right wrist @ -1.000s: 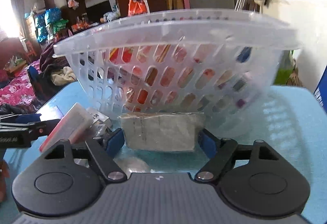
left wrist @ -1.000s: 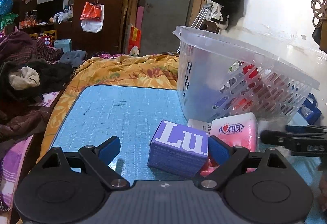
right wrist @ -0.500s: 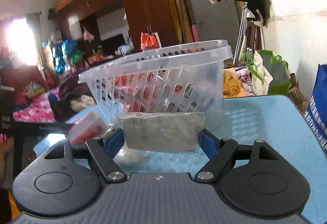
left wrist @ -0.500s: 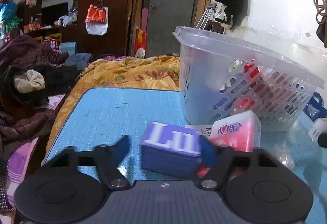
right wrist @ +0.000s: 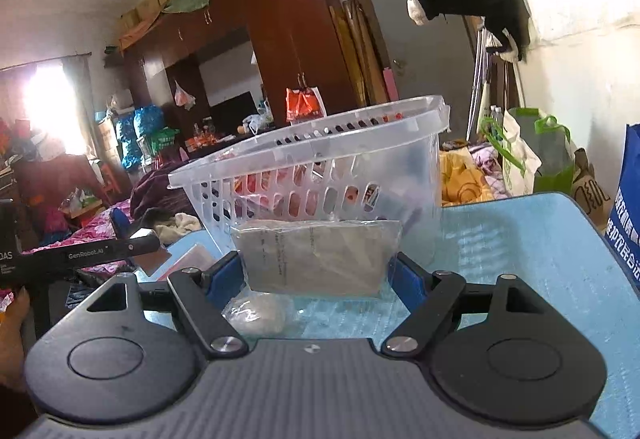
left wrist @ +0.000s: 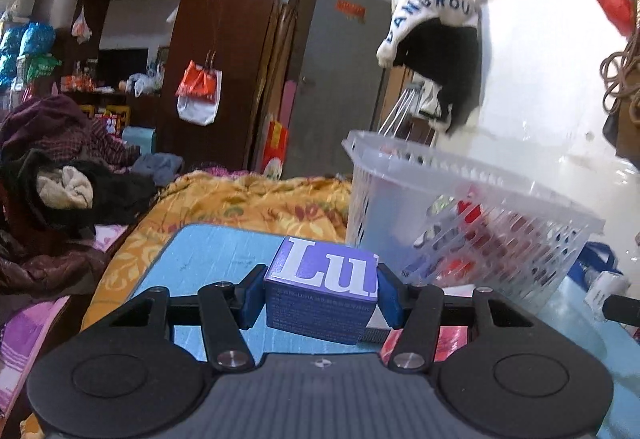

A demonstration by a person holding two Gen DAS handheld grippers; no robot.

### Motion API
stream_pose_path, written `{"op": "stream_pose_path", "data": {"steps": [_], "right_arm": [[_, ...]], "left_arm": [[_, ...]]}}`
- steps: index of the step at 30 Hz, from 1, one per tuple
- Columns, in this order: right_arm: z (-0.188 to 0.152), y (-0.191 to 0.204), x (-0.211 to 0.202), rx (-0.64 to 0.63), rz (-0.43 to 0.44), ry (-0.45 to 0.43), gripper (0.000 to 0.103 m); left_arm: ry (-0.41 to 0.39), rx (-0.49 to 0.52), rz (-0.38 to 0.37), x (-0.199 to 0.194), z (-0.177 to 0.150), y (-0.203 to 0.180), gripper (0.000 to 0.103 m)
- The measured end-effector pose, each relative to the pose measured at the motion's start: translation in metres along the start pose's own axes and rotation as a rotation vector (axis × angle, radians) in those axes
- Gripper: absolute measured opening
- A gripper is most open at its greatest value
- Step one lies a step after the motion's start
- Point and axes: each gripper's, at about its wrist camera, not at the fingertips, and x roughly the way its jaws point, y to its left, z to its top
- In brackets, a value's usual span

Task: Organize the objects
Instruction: 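Grasp the purple 'Lu' box with the left tool while the right tool grasps a clear-wrapped white pack, then carry both held items into the basket and open both tools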

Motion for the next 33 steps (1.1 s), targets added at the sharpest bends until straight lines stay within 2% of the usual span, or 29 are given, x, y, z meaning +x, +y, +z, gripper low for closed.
{"op": "stream_pose_path", "data": {"steps": [4,8,15,22,25,28,33], "right_arm": [[0.0,0.004,-0.003,-0.032,0.006,-0.026,0.081],[-0.001,0.01,-0.006,-0.071,0.0,-0.058,0.081],[-0.004,0.025,-0.012,-0.162,-0.028,-0.115,0.081],[-0.005,0.034,-0.016,-0.222,-0.048,-0.158,0.081],[-0.003,0.03,-0.024,-0.209,-0.003,-0.206,0.081],[0.012,0.029,-0.032,-0.197,0.006,-0.248,0.081],[0.066,0.043,-0.017,-0.296,-0.026,-0.309,0.081]], "left_arm": [[-0.058,0.015,-0.013,-0.008,0.0,-0.002,0.06],[-0.08,0.04,-0.014,-0.01,-0.001,-0.005,0.06],[-0.216,0.056,-0.04,-0.035,-0.005,-0.008,0.06],[-0.251,0.059,-0.061,-0.044,-0.007,-0.014,0.06],[-0.27,0.035,-0.063,-0.057,-0.003,-0.02,0.06],[-0.296,0.048,-0.115,-0.068,0.013,-0.034,0.06],[-0.324,0.112,-0.185,-0.059,0.059,-0.077,0.06]]}}
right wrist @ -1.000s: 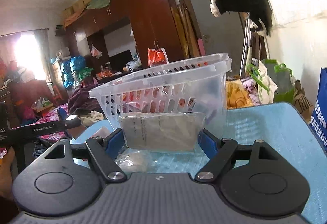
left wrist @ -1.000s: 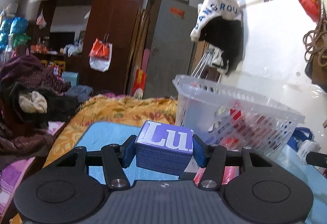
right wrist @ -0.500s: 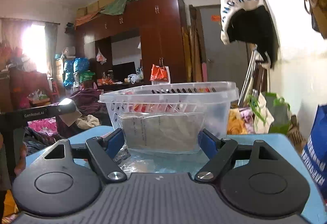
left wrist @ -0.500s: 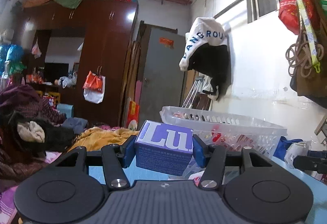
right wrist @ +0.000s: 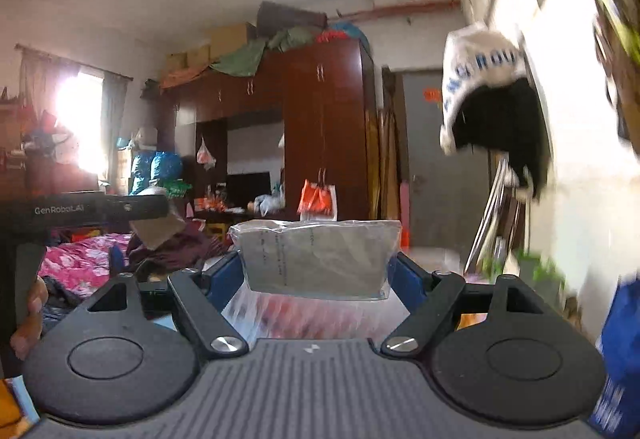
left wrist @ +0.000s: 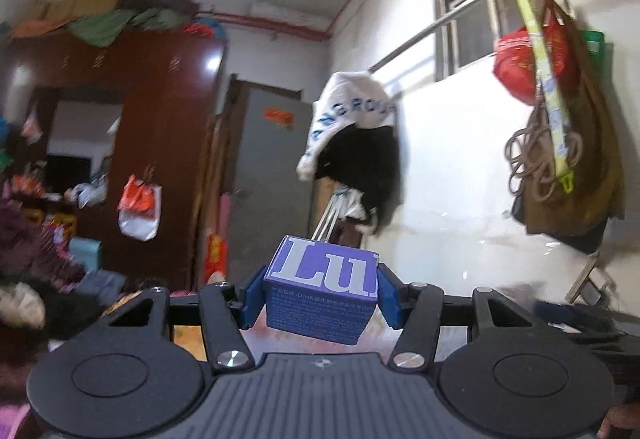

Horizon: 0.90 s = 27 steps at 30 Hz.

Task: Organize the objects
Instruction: 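Carry both held items into the basket and open both tools, then grasp the pink tissue pack with the left tool while the right tool grasps a clear-wrapped pack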

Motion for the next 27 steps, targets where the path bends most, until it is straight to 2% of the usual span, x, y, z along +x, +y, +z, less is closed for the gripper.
{"op": "stream_pose_path", "data": {"steps": [3,5,8,10,12,13,14,15,17,19,22,23,25,27], "right_arm": [[0.019,-0.01,0.041,-0.04,-0.005,0.068,0.081],[0.022,-0.019,0.065,-0.046,-0.035,0.107,0.081],[0.018,-0.032,0.091,-0.026,-0.035,0.17,0.081],[0.014,-0.037,0.102,-0.028,-0.029,0.183,0.082],[0.009,-0.038,0.103,-0.048,-0.042,0.17,0.088],[0.007,-0.038,0.104,-0.052,-0.043,0.173,0.103],[0.005,-0.037,0.105,-0.056,-0.038,0.181,0.103],[0.002,-0.035,0.102,-0.059,-0.041,0.196,0.103],[-0.002,-0.033,0.094,-0.067,-0.042,0.215,0.103],[-0.002,-0.036,0.081,-0.021,-0.043,0.204,0.103],[-0.005,-0.044,0.05,0.17,-0.017,0.205,0.103],[-0.01,-0.043,0.039,0.216,0.001,0.22,0.103],[-0.023,-0.04,0.023,0.256,0.035,0.254,0.103],[-0.042,-0.033,0.017,0.24,0.051,0.32,0.103]], "left_arm": [[0.022,0.036,0.013,0.032,0.018,-0.019,0.06],[0.087,0.023,-0.004,0.061,0.025,-0.023,0.06],[0.15,0.016,0.022,0.092,0.023,-0.024,0.06],[0.2,-0.014,0.03,0.113,0.02,-0.018,0.06],[0.243,-0.039,0.043,0.133,0.012,-0.012,0.061],[0.254,-0.038,0.047,0.139,0.009,-0.011,0.064],[0.279,-0.025,0.055,0.146,0.004,-0.011,0.077],[0.31,-0.01,0.074,0.152,-0.002,-0.01,0.086],[0.35,-0.003,0.097,0.154,-0.008,-0.007,0.085],[0.355,-0.027,0.067,0.143,-0.009,-0.003,0.086],[0.337,-0.052,0.058,0.11,-0.01,0.003,0.086],[0.333,-0.053,0.043,0.094,-0.012,0.005,0.086],[0.345,-0.05,0.024,0.071,-0.019,0.007,0.093],[0.399,-0.039,0.044,0.054,-0.035,0.012,0.096]]}}
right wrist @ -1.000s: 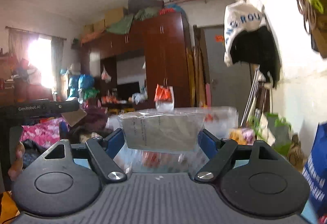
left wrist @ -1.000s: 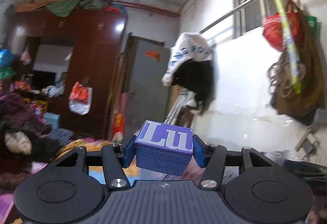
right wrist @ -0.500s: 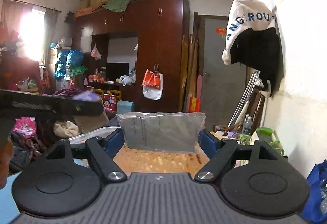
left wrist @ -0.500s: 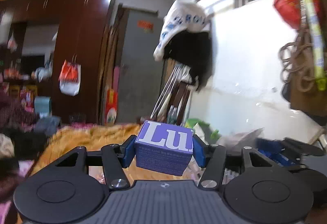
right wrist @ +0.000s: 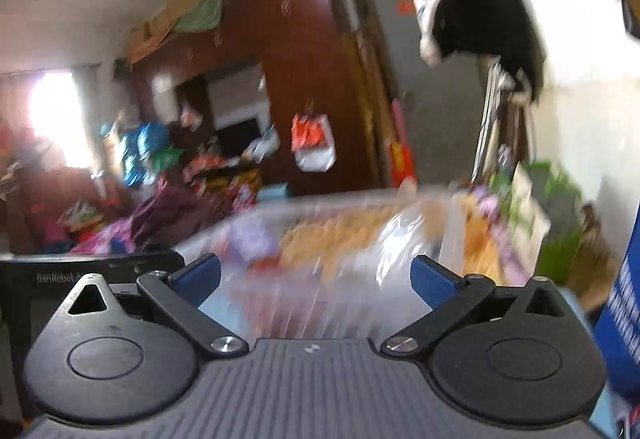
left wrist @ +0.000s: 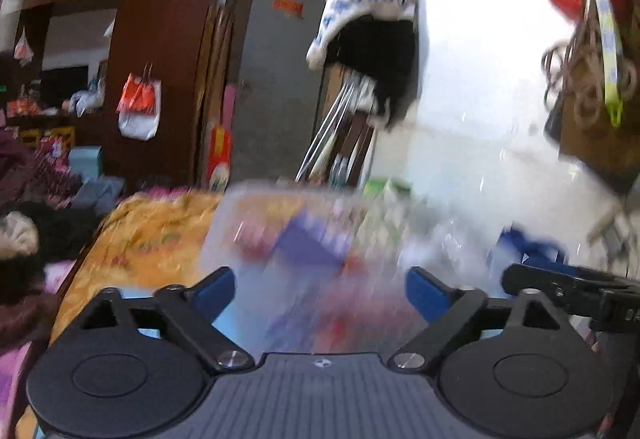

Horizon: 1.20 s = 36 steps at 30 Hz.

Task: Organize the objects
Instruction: 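Grasp the pink tissue pack with the left tool while the right tool grasps a clear-wrapped pack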

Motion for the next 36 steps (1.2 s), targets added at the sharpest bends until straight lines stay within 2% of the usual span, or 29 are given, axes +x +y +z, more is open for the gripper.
{"op": "stream_pose_path", "data": {"steps": [3,8,9,11,13,20,23,25,28,33,36], "right_arm": [[-0.024,0.008,0.021,-0.012,0.005,0.167,0.103],[-0.041,0.019,0.041,-0.019,0.078,0.248,0.103],[-0.042,0.02,0.043,-0.023,0.084,0.259,0.1],[-0.042,0.024,0.05,-0.04,0.098,0.284,0.085],[-0.044,0.027,0.054,-0.052,0.115,0.301,0.075],[-0.042,0.028,0.061,-0.063,0.116,0.333,0.074],[-0.044,0.032,0.065,-0.073,0.119,0.346,0.067],[-0.044,0.034,0.064,-0.084,0.117,0.337,0.065],[-0.044,0.034,0.061,-0.089,0.108,0.324,0.056],[-0.043,0.029,0.059,-0.067,0.093,0.298,0.053],[-0.041,0.026,0.054,-0.047,0.098,0.265,0.052]], "left_arm": [[0.081,-0.01,0.021,0.004,-0.027,0.012,0.096],[0.171,-0.076,-0.006,0.021,-0.051,0.034,0.096],[0.183,-0.09,-0.013,0.024,-0.054,0.039,0.096],[0.207,-0.112,-0.034,0.028,-0.059,0.046,0.095],[0.214,-0.123,-0.064,0.03,-0.062,0.048,0.095],[0.2,-0.091,-0.099,0.028,-0.066,0.043,0.091],[0.199,-0.098,-0.103,0.027,-0.067,0.045,0.09],[0.201,-0.115,-0.11,0.029,-0.067,0.048,0.081],[0.2,-0.13,-0.138,0.03,-0.067,0.05,0.073],[0.185,-0.123,-0.13,0.027,-0.067,0.048,0.067],[0.131,-0.127,-0.109,0.02,-0.066,0.048,0.065]]}}
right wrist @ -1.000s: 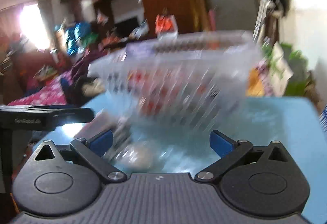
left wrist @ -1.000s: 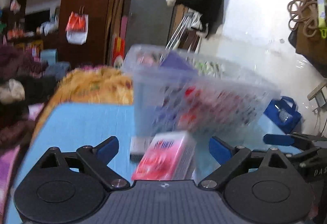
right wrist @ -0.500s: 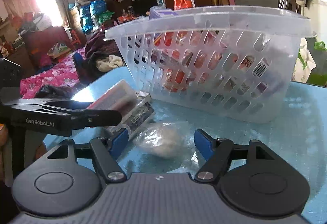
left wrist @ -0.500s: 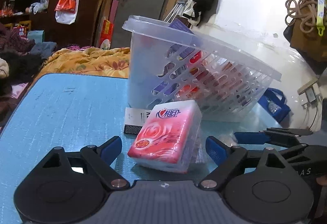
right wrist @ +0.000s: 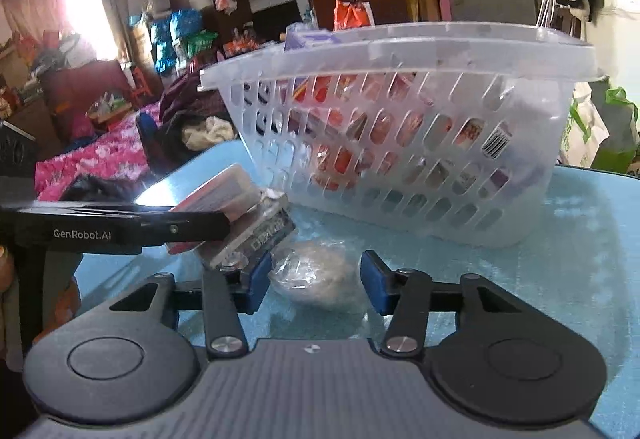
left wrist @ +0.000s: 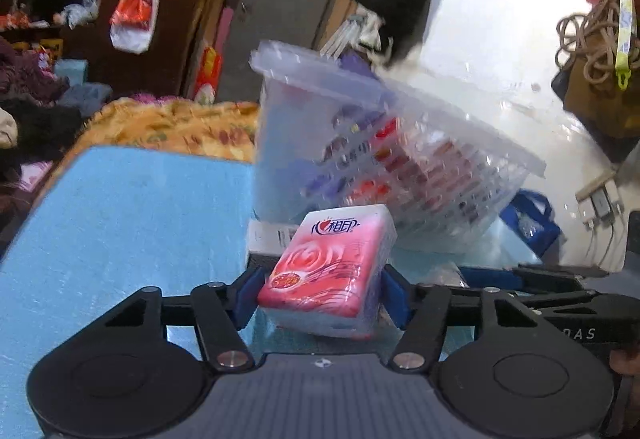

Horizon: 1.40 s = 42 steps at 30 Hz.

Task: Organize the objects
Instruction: 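Grasp the pink tissue pack with the left tool while the right tool grasps a clear-wrapped pack, then lift both held packs over the basket and open both tools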

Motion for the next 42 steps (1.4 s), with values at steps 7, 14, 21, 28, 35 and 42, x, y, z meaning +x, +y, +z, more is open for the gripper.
{"op": "stream_pose_path", "data": {"steps": [7,14,21,28,35,42], "right_arm": [[-0.001,-0.012,-0.016,0.054,0.037,-0.091,0.052],[-0.001,-0.008,-0.023,0.029,0.024,-0.137,0.052],[-0.002,-0.006,-0.025,0.026,0.019,-0.161,0.052],[-0.003,-0.004,-0.028,0.013,0.016,-0.186,0.052],[-0.003,-0.004,-0.029,0.013,0.015,-0.197,0.052],[-0.01,0.002,-0.046,-0.029,0.042,-0.303,0.052]], "left_arm": [[-0.095,0.042,-0.001,-0.015,-0.001,-0.005,0.065],[-0.11,0.049,-0.009,-0.016,-0.001,-0.006,0.065],[-0.132,0.06,-0.012,-0.02,-0.003,-0.008,0.065],[-0.16,0.072,-0.013,-0.025,-0.004,-0.009,0.065],[-0.17,0.077,-0.002,-0.026,-0.004,-0.011,0.065],[-0.211,0.093,-0.023,-0.034,-0.007,-0.014,0.065]]}}
